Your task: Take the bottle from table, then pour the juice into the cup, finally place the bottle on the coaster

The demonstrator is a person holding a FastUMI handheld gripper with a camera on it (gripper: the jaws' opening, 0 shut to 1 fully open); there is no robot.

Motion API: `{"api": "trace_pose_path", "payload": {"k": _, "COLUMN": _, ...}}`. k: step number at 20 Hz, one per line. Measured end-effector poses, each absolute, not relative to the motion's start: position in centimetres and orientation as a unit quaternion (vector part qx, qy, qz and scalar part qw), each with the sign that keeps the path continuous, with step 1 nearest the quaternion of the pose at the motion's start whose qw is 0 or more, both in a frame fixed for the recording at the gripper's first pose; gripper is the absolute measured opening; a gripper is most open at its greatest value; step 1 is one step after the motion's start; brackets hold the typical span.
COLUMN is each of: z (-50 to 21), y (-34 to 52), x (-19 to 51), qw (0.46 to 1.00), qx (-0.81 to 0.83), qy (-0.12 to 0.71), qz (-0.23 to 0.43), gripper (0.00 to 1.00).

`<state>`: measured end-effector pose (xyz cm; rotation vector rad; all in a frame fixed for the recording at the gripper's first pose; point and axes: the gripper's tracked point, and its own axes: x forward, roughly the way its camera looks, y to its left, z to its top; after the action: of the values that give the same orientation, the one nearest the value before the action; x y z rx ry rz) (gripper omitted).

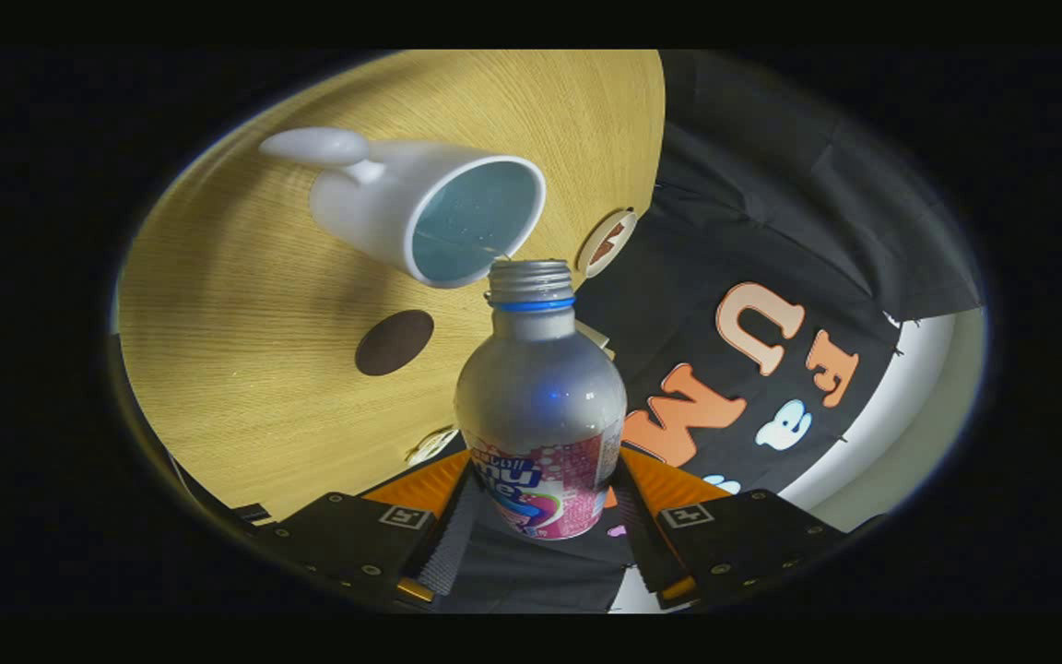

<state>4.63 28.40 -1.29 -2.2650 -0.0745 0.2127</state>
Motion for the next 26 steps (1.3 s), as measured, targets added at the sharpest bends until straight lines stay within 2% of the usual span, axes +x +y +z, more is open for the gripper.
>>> {"api": "trace_pose_path", "payload": {"k": 16, "z": -1.4, "y": 28.3, "x": 4.5, "qw": 0.433, "qx": -0.897, "qy": -0.024, "qz": 0.086, "gripper": 0.75}}
{"api": "trace_pose_path", "payload": {"k": 22, "z": -1.8, "y": 28.6, "x": 4.3, "qw": 0.504, "qx": -0.857, "qy": -0.023, "qz": 0.104, "gripper": 0.75}}
{"api": "trace_pose_path", "payload": {"k": 26, "z": -2.8, "y": 27.9, "x": 4.3, "qw": 0.591, "qx": -0.796, "qy": 0.003, "qz": 0.127, "gripper": 0.76}}
